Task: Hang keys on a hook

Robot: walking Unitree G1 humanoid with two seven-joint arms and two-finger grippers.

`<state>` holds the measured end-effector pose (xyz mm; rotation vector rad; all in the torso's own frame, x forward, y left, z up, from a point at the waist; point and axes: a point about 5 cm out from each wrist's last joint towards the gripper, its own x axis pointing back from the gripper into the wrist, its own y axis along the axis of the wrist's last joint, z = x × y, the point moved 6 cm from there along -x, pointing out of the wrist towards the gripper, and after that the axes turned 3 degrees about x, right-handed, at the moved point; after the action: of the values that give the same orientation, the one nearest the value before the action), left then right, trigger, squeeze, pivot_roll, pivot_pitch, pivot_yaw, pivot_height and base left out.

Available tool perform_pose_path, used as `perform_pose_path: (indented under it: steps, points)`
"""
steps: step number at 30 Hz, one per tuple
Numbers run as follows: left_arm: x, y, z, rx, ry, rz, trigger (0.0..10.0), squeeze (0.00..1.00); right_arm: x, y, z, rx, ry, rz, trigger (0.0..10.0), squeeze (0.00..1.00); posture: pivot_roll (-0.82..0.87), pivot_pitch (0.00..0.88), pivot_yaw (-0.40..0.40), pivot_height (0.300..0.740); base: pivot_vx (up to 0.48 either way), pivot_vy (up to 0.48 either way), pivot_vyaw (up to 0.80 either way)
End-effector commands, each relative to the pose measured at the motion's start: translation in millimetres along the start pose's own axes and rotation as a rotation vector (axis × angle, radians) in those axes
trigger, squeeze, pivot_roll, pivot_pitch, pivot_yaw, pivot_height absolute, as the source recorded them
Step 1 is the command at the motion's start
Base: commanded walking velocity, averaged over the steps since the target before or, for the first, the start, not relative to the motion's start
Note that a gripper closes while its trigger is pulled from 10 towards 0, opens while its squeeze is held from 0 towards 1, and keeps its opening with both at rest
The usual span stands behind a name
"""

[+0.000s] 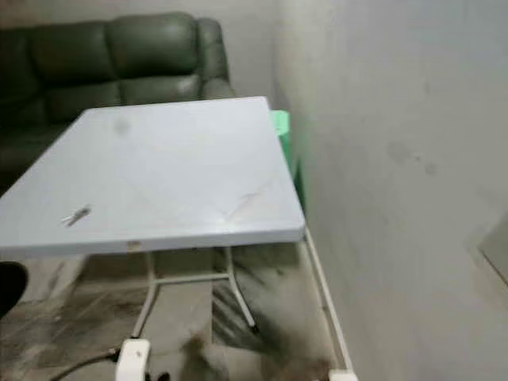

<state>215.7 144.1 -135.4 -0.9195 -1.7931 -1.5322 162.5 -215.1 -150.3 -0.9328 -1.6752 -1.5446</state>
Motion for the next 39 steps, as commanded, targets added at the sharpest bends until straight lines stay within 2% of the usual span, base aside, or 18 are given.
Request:
perform_pose_path:
  steps: [1, 10, 39]
  points:
    - [1.6, 3, 13.5, -0.005, 0.029, -0.001, 10.0, 0.0, -2.9, 12, 8.8, -0.018, 0.018, -0.027, 10.0, 0.0, 0.02, 0.006, -0.001, 0.74, 0.0, 0.0, 0.0]
    - [3.0, -4, 15.9, 0.002, 0.033, 0.015, 10.0, 0.0, -1.7, 7, 11.0, -0.038, 0.027, -0.023, 10.0, 0.0, 0.02, 0.015, -0.002, 0.74, 0.0, 0.027, 0.0]
    - [3.7, -6, 17.3, 0.014, 0.037, 0.015, 10.0, 0.0, -0.5, 1, 10.5, -0.039, 0.031, -0.012, 10.0, 0.0, 0.03, 0.028, -0.009, 0.74, 0.0, 0.4, 0.0]
